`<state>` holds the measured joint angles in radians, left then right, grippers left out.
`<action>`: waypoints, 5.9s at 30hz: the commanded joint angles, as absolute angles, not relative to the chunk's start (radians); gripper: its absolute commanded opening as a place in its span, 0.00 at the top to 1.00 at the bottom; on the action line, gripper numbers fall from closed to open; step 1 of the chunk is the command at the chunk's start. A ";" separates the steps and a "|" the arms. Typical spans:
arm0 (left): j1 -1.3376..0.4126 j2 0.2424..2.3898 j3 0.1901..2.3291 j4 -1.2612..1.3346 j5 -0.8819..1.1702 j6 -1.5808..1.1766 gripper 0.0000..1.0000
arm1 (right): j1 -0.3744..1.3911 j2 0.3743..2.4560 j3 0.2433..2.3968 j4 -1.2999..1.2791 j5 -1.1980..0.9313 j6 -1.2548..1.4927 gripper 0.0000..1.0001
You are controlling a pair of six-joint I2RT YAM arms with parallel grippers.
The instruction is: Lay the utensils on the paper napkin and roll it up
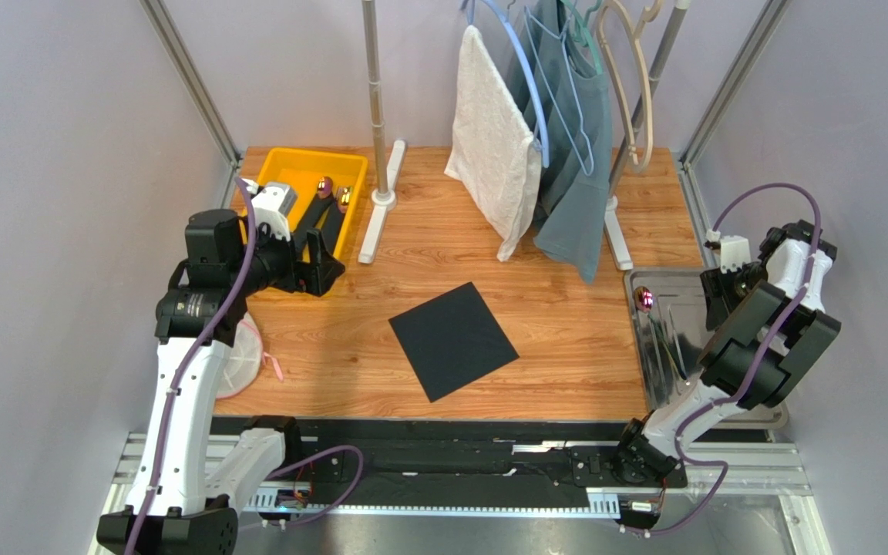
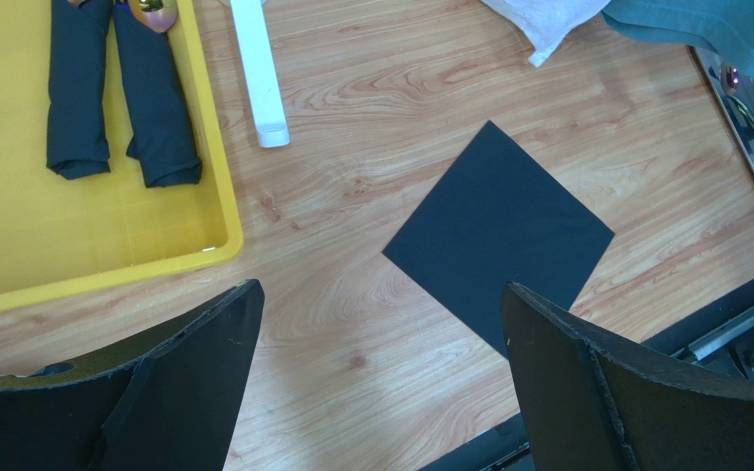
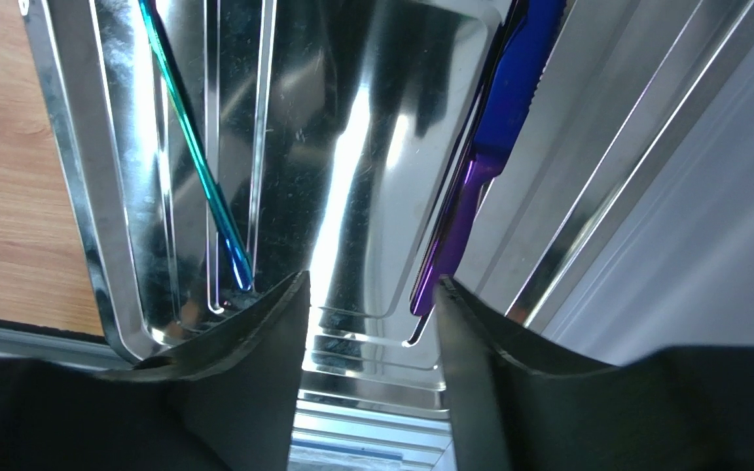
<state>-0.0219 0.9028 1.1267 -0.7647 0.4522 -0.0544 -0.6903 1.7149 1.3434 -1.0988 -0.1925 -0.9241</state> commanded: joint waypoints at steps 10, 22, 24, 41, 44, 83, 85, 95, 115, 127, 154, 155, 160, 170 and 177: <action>-0.020 0.916 1.134 -0.713 0.476 -0.043 0.01 | -0.693 1.862 1.417 -0.999 -0.115 -0.974 0.55; -0.020 0.923 1.126 -0.707 0.469 -0.040 0.01 | -0.693 1.933 1.397 -0.928 -0.058 -0.976 0.61; -0.020 0.922 1.126 -0.706 0.469 -0.040 0.01 | -0.695 1.943 1.390 -0.913 -0.052 -0.979 0.61; -0.021 0.923 1.134 -0.706 0.430 -0.038 0.01 | -0.701 2.023 1.345 -0.891 -0.089 -1.000 0.71; -0.021 0.927 1.135 -0.706 0.422 -0.038 0.01 | -0.701 2.042 1.353 -0.893 -0.081 -0.993 0.86; -0.020 0.919 1.062 -0.653 0.440 -0.117 0.01 | -0.450 1.488 1.144 -1.154 -0.522 -0.500 1.00; -0.021 0.920 1.052 -0.649 0.443 -0.118 0.01 | -0.408 1.462 1.120 -1.120 -0.512 -0.453 1.00; -0.021 0.873 0.996 -0.612 0.431 -0.140 0.01 | -0.109 1.411 1.039 -0.994 -0.509 -0.198 1.00; -0.021 0.854 0.942 -0.611 0.442 -0.183 0.01 | 0.555 1.529 1.110 -0.753 -0.338 0.211 1.00; -0.032 0.914 0.911 -0.581 0.662 0.120 0.31 | 0.699 1.750 1.362 -0.807 -0.156 0.406 1.00; -0.483 1.712 1.155 -0.528 0.118 0.515 1.00 | 0.650 1.766 1.293 -0.773 -0.071 0.454 1.00; -0.495 1.716 1.154 -0.528 0.098 0.517 1.00 | 0.649 1.767 1.293 -0.773 -0.072 0.454 1.00; -0.509 1.743 1.143 -0.561 0.095 0.541 1.00 | 0.632 1.779 1.304 -0.773 -0.078 0.454 1.00; -0.572 1.752 1.088 -0.595 0.137 0.551 1.00 | 0.604 1.799 1.305 -0.778 -0.081 0.448 1.00; -0.583 1.760 1.071 -0.612 0.135 0.537 1.00 | 0.595 1.799 1.299 -0.776 -0.075 0.439 1.00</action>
<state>-0.5747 1.7630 1.0889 -0.5873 0.1230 0.5316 0.5995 1.8023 1.2892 -0.8021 -0.0841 0.4404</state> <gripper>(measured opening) 0.007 0.056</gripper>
